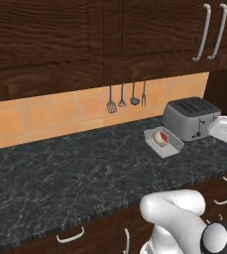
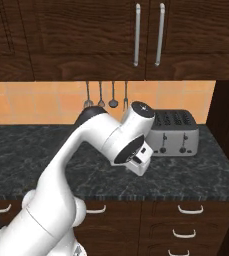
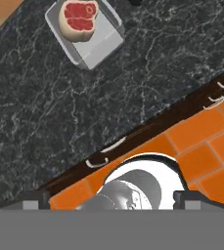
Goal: Take the meat container that has the steak and place it on the second highest rack of the freezer. Then take the vegetable container that has the tomato and avocado and place it on the highest rack of the freezer.
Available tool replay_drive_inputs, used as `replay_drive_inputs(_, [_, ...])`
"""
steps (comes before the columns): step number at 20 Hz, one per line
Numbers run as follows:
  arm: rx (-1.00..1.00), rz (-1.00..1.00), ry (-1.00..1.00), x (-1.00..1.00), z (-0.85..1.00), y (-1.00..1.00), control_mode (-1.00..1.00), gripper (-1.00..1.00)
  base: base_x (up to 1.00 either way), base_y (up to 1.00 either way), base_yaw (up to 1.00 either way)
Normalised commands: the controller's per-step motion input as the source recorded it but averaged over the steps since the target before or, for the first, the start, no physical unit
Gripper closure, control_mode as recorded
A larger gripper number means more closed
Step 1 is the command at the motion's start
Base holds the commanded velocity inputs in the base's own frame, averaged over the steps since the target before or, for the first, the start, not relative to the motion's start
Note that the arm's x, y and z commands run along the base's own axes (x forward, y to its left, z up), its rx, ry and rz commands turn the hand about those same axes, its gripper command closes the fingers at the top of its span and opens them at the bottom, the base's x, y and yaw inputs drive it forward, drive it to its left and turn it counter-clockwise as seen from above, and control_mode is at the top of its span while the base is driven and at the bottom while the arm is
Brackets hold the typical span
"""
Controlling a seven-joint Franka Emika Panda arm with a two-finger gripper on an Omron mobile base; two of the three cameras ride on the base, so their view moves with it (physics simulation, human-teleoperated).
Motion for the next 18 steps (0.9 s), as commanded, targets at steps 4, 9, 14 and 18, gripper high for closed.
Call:
replay_drive_inputs(4, [0.01,0.00,0.00,0.59,-0.45,0.00,-1.00,-1.00,0.00,0.00,0.00])
replay_drive_inputs(9, [0.00,-0.05,0.00,0.48,-0.12,0.02,-1.00,-1.00,0.00,0.00,0.00])
replay_drive_inputs(14, [0.00,-0.09,0.00,0.38,-0.18,0.02,-1.00,-1.00,0.00,0.00,0.00])
replay_drive_inputs(18, [0.00,-0.14,0.00,0.50,-0.25,0.03,-1.00,-1.00,0.00,0.00,0.00])
